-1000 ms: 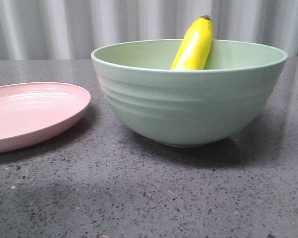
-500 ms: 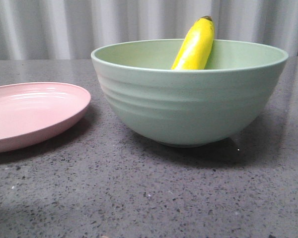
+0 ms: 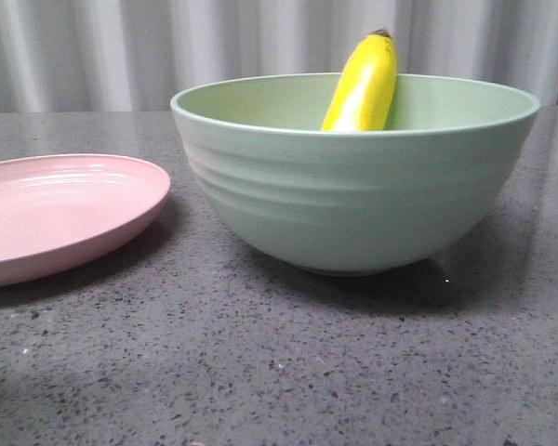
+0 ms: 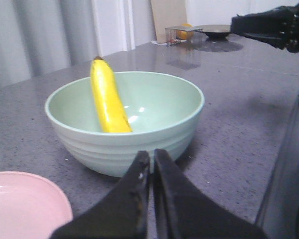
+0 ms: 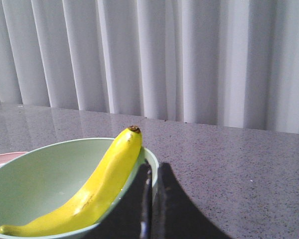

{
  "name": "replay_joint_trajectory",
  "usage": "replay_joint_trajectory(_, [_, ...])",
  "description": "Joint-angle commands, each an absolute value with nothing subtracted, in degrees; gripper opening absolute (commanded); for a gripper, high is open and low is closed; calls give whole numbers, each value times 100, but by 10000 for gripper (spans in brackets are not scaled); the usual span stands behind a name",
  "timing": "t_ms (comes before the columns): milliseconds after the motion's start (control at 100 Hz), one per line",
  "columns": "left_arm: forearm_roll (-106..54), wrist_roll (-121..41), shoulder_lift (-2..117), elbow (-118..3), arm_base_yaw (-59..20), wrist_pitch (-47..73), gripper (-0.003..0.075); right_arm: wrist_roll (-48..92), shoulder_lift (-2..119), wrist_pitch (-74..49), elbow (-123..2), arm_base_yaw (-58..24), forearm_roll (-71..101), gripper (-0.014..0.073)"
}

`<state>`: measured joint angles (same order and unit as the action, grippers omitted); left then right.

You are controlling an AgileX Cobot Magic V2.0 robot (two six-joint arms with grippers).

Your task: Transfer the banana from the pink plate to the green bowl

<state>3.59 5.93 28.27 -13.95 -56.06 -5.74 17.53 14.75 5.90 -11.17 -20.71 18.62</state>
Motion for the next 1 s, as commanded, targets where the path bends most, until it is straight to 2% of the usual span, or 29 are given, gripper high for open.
replay_joint_trajectory(0, [316, 615, 2826, -1481, -5127, -1165, -20, 1805, 1521, 1075, -1260, -2077, 1779, -64])
replay_joint_trajectory(370, [316, 615, 1707, -671, -2191, -1401, -20, 1805, 1521, 1075, -1260, -2077, 1779, -64])
replay_joint_trajectory(510, [316, 615, 1063, -151, -1354, -1401, -20, 1805, 1521, 1075, -1260, -2077, 1779, -64])
replay_joint_trajectory(570, [316, 615, 775, 73, -1078, -1401, -20, 1805, 1521, 1075, -1260, -2077, 1779, -64])
replay_joint_trajectory(630, [303, 615, 479, 43, -811, -742, -20, 1805, 1521, 1075, -1260, -2077, 1779, -64])
replay_joint_trajectory(750, [277, 615, 86, 59, -433, -147, -20, 1805, 1521, 1075, -1260, -2077, 1779, -64])
replay_joint_trajectory(990, [267, 615, -190, 59, -244, 1369, -20, 1805, 1521, 1084, -1260, -2077, 1779, -64])
